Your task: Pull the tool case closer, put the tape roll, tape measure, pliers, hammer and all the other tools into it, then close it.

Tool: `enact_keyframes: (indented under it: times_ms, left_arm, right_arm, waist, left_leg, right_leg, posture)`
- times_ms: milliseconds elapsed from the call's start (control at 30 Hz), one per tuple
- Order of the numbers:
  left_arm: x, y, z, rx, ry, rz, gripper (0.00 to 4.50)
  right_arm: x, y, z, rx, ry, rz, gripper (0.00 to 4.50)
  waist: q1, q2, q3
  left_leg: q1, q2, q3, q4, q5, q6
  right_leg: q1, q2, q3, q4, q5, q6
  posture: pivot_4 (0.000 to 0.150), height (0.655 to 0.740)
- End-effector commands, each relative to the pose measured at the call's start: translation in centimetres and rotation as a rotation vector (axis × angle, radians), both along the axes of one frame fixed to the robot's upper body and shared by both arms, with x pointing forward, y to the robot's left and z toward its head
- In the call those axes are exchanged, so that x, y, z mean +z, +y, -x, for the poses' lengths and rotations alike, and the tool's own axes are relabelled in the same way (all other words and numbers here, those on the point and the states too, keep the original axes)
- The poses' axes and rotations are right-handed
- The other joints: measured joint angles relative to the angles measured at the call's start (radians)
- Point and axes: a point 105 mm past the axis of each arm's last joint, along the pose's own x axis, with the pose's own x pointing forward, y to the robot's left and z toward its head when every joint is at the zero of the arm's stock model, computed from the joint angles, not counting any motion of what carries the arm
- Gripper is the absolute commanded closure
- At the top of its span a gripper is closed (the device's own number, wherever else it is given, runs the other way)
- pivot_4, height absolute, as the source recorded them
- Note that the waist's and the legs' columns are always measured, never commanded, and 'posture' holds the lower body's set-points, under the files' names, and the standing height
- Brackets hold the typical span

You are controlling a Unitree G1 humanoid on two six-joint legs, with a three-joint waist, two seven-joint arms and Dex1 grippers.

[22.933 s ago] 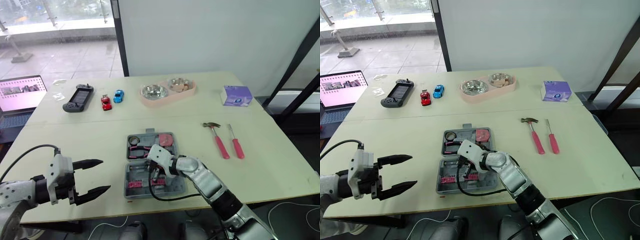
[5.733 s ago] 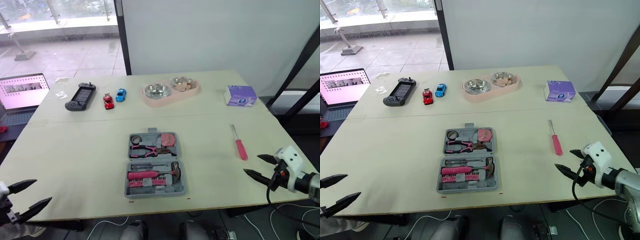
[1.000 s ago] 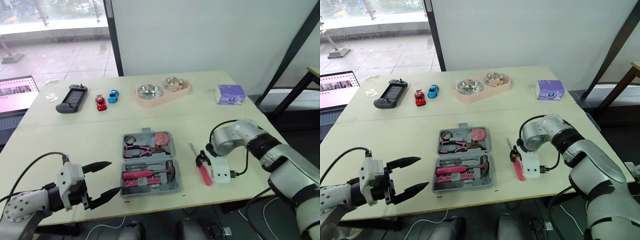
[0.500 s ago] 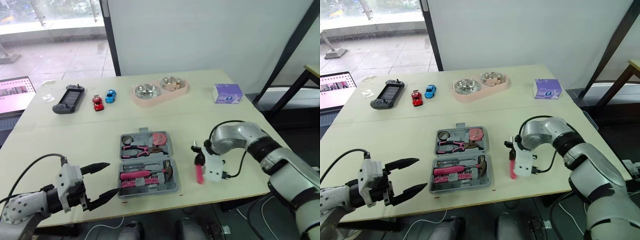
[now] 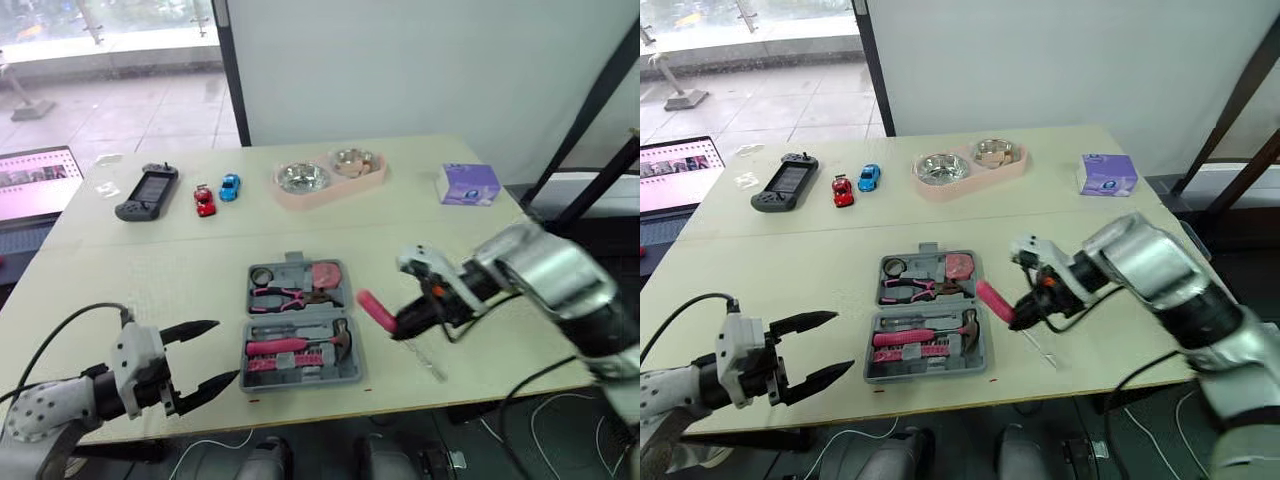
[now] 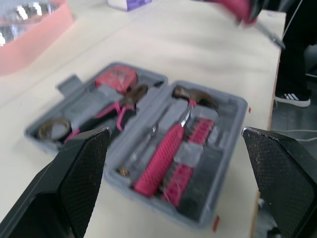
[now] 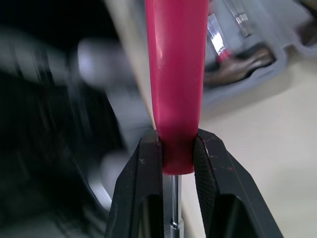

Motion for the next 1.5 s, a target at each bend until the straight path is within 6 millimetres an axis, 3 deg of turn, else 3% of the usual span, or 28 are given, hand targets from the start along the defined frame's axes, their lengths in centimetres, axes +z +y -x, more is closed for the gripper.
enact_keyframes:
  times_ms: [33, 100, 167, 333, 567, 733, 867, 1167, 1267, 1500]
  left_arm:
    - [0.3, 0.0, 0.1, -0.005, -0.009, 0.000, 0.00]
    - [0.4, 0.1, 0.2, -0.004, -0.008, -0.001, 0.00]
    - [0.5, 0.2, 0.3, -0.004, -0.006, -0.003, 0.00]
    - [0.4, 0.5, 0.5, 0.013, -0.002, -0.009, 0.00]
    - [0.7, 0.5, 0.7, 0.028, -0.005, 0.002, 0.00]
    - [0.8, 0.6, 0.7, 0.036, -0.006, 0.005, 0.00]
    - [0.9, 0.7, 0.6, 0.038, -0.008, 0.007, 0.00]
    - [1.1, 1.1, 0.6, 0.036, 0.005, 0.023, 0.00]
    - [1.6, 1.5, 0.4, 0.050, -0.020, 0.046, 0.00]
    - [2.0, 5.1, 0.0, 0.127, -0.061, 0.006, 0.00]
  right_arm:
    - [-0.7, -1.9, -5.0, -0.426, 0.113, -0.033, 4.17]
    - [-3.8, -4.5, -6.3, -0.657, 0.102, 0.089, 4.17]
    - [-5.0, -5.5, -6.6, -0.759, 0.057, 0.134, 4.17]
    - [-6.5, -4.0, -5.4, -0.780, -0.075, 0.154, 4.17]
    - [-9.3, -4.3, -3.9, -0.968, -0.158, 0.235, 4.17]
    - [-10.3, -4.0, -2.9, -0.968, -0.261, 0.239, 1.75]
    - [-9.2, -3.2, -2.8, -0.964, -0.425, 0.168, 0.08]
    - [-8.4, -3.1, 0.2, -0.876, -0.869, 0.152, 0.08]
    - [-8.9, -2.7, 0.5, -0.907, -0.894, 0.094, 0.08]
    - [-8.9, -2.0, -0.4, -0.928, -0.903, 0.048, 0.08]
  waist:
    - [0.003, 0.000, 0.000]
    - [0.012, -0.001, 0.000]
    - [0.028, -0.002, -0.001]
    - [0.025, -0.002, -0.002]
    - [0.005, -0.005, -0.008]
    - [0.006, -0.005, -0.014]
    - [0.007, -0.006, -0.016]
    - [-0.003, -0.005, -0.016]
    - [-0.001, -0.005, -0.016]
    - [0.001, -0.005, -0.016]
  left_leg:
    - [-0.001, 0.000, 0.002, 0.000, 0.000, 0.000]
    - [-0.002, -0.001, 0.004, 0.000, 0.001, -0.002]
    - [-0.003, -0.003, 0.003, -0.002, 0.002, -0.002]
    - [-0.011, -0.005, 0.007, -0.001, 0.001, -0.001]
    - [0.002, 0.000, 0.010, 0.001, 0.001, -0.001]
    - [0.002, -0.001, 0.011, 0.000, 0.001, -0.001]
    - [0.004, 0.000, 0.012, 0.001, 0.001, -0.001]
    - [0.003, 0.002, 0.012, 0.000, 0.001, -0.001]
    - [0.004, 0.003, 0.012, 0.000, 0.001, -0.001]
    - [0.003, 0.003, 0.011, 0.000, 0.001, -0.001]
  right_leg:
    - [-0.001, -0.001, 0.000, 0.000, 0.000, 0.000]
    - [-0.002, -0.002, 0.001, 0.000, 0.001, 0.001]
    - [-0.003, -0.002, 0.000, 0.000, 0.002, 0.003]
    - [-0.011, -0.004, 0.001, -0.001, 0.006, 0.010]
    - [0.002, 0.001, 0.001, -0.001, 0.004, 0.006]
    - [0.003, 0.001, 0.001, -0.001, 0.004, 0.007]
    - [0.005, 0.001, 0.001, -0.002, 0.004, 0.007]
    - [0.003, 0.002, 0.003, -0.001, 0.003, 0.007]
    - [0.003, 0.003, 0.003, -0.001, 0.003, 0.007]
    - [0.003, 0.003, 0.004, -0.001, 0.003, 0.007]
  posture:
    - [0.150, 0.7233]
    - [0.150, 0.7233]
    - [0.150, 0.7233]
    - [0.150, 0.7233]
    - [0.150, 0.7233]
    - [0.150, 0.7233]
    - [0.150, 0.7233]
    - [0.150, 0.7233]
    - [0.150, 0.7233]
    - [0.150, 0.7233]
